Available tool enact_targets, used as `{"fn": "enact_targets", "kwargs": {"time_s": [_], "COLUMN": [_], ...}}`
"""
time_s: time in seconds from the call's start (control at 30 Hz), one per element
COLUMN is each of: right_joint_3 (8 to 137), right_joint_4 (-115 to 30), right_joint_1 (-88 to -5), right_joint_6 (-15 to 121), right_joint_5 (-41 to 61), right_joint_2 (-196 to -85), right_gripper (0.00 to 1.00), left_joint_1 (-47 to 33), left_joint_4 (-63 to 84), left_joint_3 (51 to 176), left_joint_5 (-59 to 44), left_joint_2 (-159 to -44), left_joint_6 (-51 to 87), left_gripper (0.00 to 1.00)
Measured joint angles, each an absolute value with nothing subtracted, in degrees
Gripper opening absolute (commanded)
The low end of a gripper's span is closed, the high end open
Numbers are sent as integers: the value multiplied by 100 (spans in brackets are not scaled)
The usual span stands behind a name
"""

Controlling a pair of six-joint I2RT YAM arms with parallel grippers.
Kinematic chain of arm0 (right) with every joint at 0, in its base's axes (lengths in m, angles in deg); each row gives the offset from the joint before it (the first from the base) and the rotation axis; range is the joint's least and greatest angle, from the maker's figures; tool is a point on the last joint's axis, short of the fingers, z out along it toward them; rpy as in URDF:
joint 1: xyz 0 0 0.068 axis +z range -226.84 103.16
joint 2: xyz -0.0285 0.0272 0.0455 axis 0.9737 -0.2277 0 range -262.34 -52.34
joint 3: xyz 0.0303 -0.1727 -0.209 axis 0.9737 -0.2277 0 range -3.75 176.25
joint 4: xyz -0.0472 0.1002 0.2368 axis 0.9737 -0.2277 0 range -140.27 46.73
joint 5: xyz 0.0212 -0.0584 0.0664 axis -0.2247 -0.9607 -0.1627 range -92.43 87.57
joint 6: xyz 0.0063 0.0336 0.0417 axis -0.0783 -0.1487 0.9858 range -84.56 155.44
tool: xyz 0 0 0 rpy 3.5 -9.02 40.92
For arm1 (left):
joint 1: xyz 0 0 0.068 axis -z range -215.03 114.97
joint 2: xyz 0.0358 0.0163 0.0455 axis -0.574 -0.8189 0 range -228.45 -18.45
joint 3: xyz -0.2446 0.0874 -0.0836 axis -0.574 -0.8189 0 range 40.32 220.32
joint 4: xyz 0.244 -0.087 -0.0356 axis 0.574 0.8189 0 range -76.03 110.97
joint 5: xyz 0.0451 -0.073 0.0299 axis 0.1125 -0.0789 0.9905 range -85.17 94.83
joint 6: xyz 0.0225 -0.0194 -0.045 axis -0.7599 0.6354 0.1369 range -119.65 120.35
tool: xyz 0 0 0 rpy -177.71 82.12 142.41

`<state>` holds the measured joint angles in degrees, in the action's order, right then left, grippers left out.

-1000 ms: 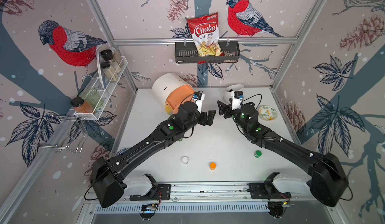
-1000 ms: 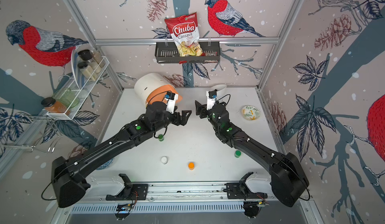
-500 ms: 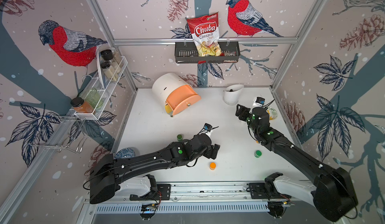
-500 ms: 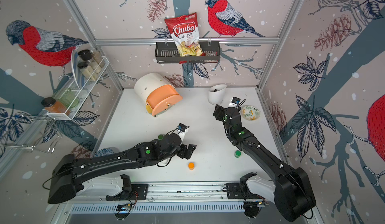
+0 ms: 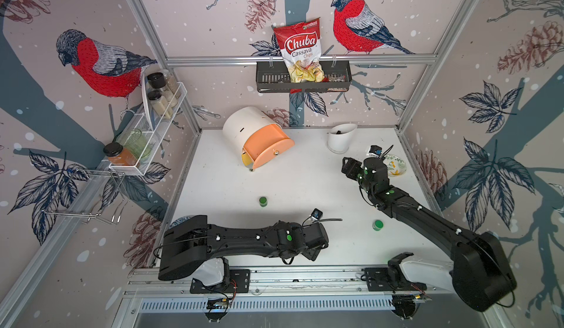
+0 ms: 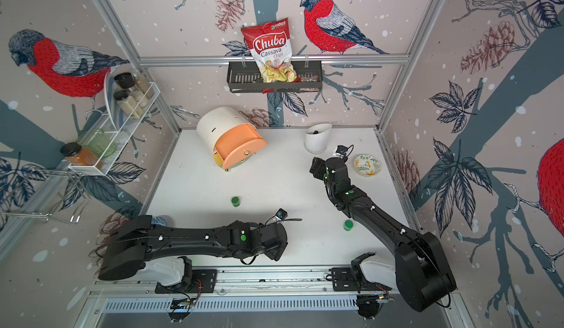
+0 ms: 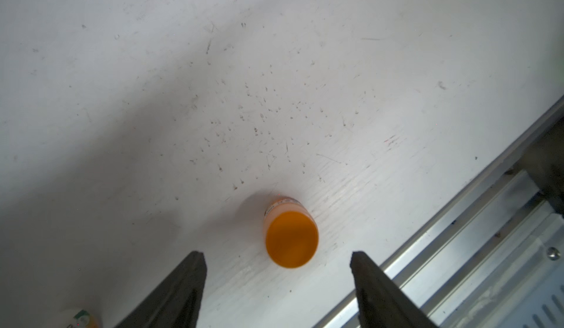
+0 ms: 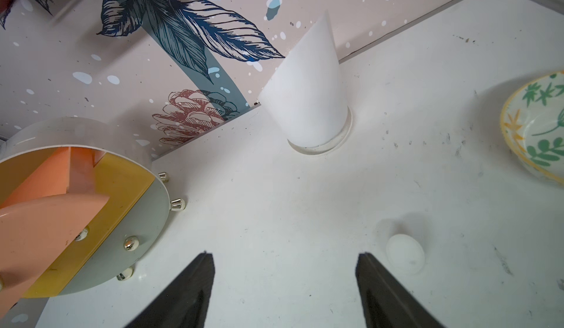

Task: Put the paint cans in the drawer according to color
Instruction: Pick up the paint can at the center of the board.

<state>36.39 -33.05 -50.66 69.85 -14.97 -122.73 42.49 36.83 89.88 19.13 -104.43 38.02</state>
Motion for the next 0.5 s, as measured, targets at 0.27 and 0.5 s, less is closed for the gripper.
{"fn": "enact_targets", "kwargs": {"time_s": [0.27, 0.5], "right_joint_3": [3617, 3599], "right_joint_4": [-3296, -3259], "right_joint_1": [-5125, -5193], "right_joint_6": [6987, 6990], "right_joint_5": [-1350, -1226], "right_joint_2": [-12289, -12295], "right_gripper": [78, 78], "left_joint_1": [4258, 4258], "left_joint_4": [3663, 3632], "left_joint_3": [9063, 9093], "left_joint_5": [1789, 1706], "left_joint_2": [-10832, -11022], "left_joint_6": [3800, 3798], "left_gripper": [59, 53]}}
